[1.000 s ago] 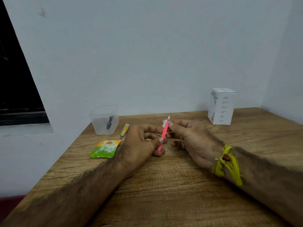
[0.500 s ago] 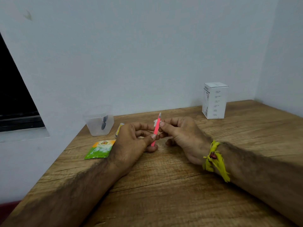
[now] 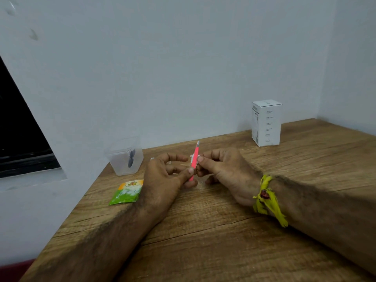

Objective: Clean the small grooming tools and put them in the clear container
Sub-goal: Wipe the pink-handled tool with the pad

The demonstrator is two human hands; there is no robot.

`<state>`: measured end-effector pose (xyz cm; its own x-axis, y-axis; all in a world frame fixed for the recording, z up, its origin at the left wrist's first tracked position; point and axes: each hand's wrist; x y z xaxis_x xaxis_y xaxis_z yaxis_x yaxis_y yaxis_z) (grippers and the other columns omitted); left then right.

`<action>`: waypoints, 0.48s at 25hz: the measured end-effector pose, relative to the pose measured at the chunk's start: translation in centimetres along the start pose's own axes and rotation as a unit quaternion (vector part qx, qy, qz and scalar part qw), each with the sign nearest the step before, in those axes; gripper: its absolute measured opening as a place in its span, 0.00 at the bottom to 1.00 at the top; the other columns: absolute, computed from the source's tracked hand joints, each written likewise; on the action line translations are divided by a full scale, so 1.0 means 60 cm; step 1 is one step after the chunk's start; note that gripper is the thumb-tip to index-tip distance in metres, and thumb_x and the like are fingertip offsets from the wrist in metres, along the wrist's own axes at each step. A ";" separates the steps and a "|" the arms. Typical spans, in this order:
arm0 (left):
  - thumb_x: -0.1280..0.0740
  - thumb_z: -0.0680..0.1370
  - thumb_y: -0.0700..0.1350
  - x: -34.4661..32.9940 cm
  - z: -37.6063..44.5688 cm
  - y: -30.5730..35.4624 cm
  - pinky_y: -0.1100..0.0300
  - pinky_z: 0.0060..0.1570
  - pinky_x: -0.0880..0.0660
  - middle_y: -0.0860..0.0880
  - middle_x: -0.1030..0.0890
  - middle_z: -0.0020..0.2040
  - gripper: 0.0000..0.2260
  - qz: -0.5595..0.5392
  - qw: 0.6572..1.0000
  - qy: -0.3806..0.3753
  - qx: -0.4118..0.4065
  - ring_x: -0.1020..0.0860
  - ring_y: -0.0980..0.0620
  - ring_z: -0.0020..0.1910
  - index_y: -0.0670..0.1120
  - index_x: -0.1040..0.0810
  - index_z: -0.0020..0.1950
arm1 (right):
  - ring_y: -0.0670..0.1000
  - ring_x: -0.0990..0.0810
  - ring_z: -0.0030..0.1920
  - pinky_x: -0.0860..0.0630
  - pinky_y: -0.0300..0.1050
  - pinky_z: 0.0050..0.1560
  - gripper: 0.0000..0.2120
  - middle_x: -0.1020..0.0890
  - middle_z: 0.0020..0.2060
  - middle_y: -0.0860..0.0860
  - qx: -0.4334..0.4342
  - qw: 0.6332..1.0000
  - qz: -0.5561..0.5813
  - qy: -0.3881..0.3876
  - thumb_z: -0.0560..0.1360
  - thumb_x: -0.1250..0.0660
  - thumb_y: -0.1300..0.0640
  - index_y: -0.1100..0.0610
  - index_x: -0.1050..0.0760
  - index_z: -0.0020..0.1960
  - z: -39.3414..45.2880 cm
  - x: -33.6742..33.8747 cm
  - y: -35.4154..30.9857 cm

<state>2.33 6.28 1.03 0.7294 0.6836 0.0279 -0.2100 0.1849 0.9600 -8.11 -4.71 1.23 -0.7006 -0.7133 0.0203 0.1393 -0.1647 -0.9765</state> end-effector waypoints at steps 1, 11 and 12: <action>0.27 0.74 0.30 0.000 0.000 -0.001 0.60 0.34 0.18 0.38 0.14 0.39 0.12 0.004 1.000 0.003 -0.001 0.15 0.45 0.36 0.38 0.23 0.55 | 0.47 0.20 0.36 0.26 0.41 0.33 0.09 0.18 0.33 0.49 0.007 1.000 -0.016 0.000 0.79 0.32 0.61 0.56 0.17 0.42 -0.001 -0.001 0.002; 0.28 0.76 0.32 -0.002 0.000 0.001 0.59 0.39 0.17 0.42 0.13 0.41 0.15 0.034 0.999 -0.031 -0.023 0.13 0.45 0.40 0.41 0.25 0.60 | 0.47 0.21 0.34 0.24 0.40 0.36 0.05 0.17 0.33 0.54 -0.044 0.994 0.100 0.015 0.77 0.31 0.65 0.64 0.17 0.45 0.007 0.001 0.005; 0.28 0.75 0.31 -0.003 -0.001 0.001 0.60 0.38 0.18 0.42 0.14 0.41 0.15 0.037 0.999 -0.031 -0.022 0.13 0.46 0.39 0.41 0.25 0.60 | 0.47 0.20 0.35 0.24 0.40 0.36 0.05 0.16 0.34 0.54 -0.048 0.993 0.111 0.012 0.77 0.31 0.65 0.65 0.17 0.47 0.007 0.000 0.006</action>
<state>2.16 6.21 1.07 0.7493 0.6521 0.1157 -0.2918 0.1683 0.9415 -7.77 -5.08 0.96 -0.6769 -0.7081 -0.2013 0.2258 0.0605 -0.9723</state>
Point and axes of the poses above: each hand's wrist, its own z-axis towards the middle knuckle, its own x-axis out of the back of the hand, y = z × x
